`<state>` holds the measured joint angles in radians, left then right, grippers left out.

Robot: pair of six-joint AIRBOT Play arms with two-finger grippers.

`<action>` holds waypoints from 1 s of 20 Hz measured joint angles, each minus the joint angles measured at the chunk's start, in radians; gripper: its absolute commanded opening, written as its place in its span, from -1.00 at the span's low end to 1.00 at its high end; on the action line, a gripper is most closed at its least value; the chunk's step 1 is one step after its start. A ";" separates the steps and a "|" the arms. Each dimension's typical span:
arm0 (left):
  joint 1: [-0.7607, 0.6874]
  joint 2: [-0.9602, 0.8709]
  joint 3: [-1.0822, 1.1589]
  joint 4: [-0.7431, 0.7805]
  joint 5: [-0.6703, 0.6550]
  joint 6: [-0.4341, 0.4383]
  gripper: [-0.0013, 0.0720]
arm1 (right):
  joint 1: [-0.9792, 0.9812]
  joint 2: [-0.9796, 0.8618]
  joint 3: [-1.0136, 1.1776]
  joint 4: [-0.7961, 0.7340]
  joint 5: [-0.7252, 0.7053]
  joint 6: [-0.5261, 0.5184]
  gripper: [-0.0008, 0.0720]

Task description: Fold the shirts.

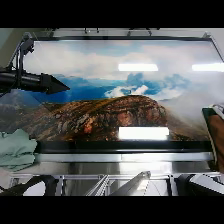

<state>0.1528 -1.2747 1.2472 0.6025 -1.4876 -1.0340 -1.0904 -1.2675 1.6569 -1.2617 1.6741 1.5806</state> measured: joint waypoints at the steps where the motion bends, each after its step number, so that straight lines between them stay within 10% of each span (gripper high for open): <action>1: 0.000 0.000 0.000 0.000 -0.001 0.006 -0.96 | -0.017 0.010 -0.038 -0.029 0.034 0.016 -0.93; 9: 0.000 0.000 0.000 0.000 -0.019 0.022 -0.96 | -0.091 0.072 -0.245 -0.243 0.153 0.116 -0.93; 10: 0.000 0.000 0.000 -0.001 -0.020 0.022 -0.96 | -0.093 0.075 -0.270 -0.284 0.155 0.122 -0.78; 12: 0.000 0.000 0.000 -0.001 -0.020 0.023 -0.96 | -0.096 0.079 -0.328 -0.356 0.163 0.129 0.68; 13: 0.000 0.000 0.000 -0.001 -0.020 0.023 -0.96 | -0.097 0.079 -0.356 -0.378 0.163 0.129 0.75; 17: 0.000 0.000 0.000 -0.002 -0.021 0.023 -0.96 | -0.098 0.062 -0.419 -0.421 0.164 0.138 0.64; 19: 0.000 0.000 0.000 -0.002 -0.021 0.023 -0.96 | -0.095 0.054 -0.416 -0.393 0.160 0.153 -0.89; 20: 0.000 0.000 0.000 -0.002 -0.020 0.023 -0.96 | -0.090 0.051 -0.406 -0.352 0.152 0.156 -0.93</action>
<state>0.1528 -1.2747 1.2472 0.6003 -1.5074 -1.0115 -1.1805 -1.2167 1.2510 -1.6138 1.8259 1.7367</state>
